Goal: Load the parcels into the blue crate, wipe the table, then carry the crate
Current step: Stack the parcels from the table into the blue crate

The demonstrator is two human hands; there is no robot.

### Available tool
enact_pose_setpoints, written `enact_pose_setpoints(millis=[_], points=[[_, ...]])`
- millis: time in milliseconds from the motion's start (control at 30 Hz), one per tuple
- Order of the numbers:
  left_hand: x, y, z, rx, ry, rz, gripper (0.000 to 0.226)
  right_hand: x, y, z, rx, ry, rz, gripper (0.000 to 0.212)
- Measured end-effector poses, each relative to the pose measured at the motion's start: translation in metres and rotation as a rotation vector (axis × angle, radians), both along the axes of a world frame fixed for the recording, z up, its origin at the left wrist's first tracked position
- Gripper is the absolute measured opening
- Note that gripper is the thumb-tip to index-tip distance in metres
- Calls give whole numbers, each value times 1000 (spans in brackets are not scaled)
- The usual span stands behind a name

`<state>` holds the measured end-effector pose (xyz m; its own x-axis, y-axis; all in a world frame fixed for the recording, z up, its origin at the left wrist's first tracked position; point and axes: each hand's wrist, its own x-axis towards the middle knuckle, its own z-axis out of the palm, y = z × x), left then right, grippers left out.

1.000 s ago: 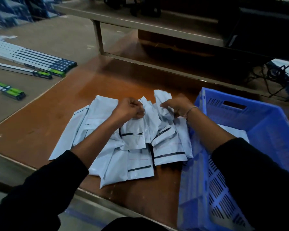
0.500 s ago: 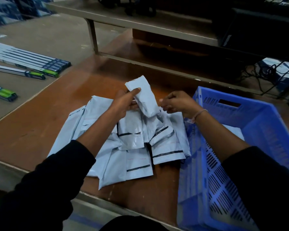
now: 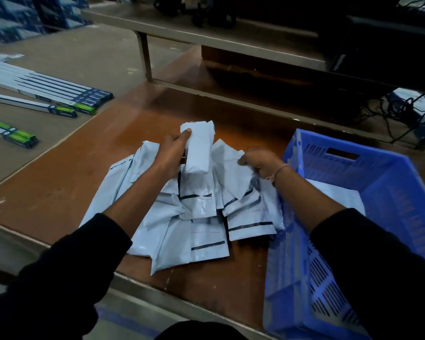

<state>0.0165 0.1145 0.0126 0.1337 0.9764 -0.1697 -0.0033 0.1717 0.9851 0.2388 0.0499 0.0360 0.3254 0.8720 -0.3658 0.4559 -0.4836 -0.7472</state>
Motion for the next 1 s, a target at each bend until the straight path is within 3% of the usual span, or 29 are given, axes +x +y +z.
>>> enact_pose_setpoints(millis=[67,133,300,500,600,700,800,900,1000], points=[[2,-3,1,-2,26,-1,56,14,-4,5,27,184,-65,12],[7,-7,1,-1,56,-16,56,24,-11,11,96,308,-173,14],[23,-17,-1,-31,34,-34,44,40,-26,21,216,350,-228,19],[50,-26,5,-112,-129,-57,39,68,-51,42,394,405,-176,65],[75,-34,15,-155,-251,-98,27,89,-66,51,475,444,-65,77],[100,-43,28,-185,-337,-209,35,111,-86,60,523,536,-34,70],[124,-51,39,-180,-292,-302,28,142,-104,68,588,603,-191,62],[148,-61,50,-89,-251,-377,23,182,-128,74,652,558,-301,50],[172,-68,59,40,-204,-460,33,216,-156,72,671,458,-370,37]])
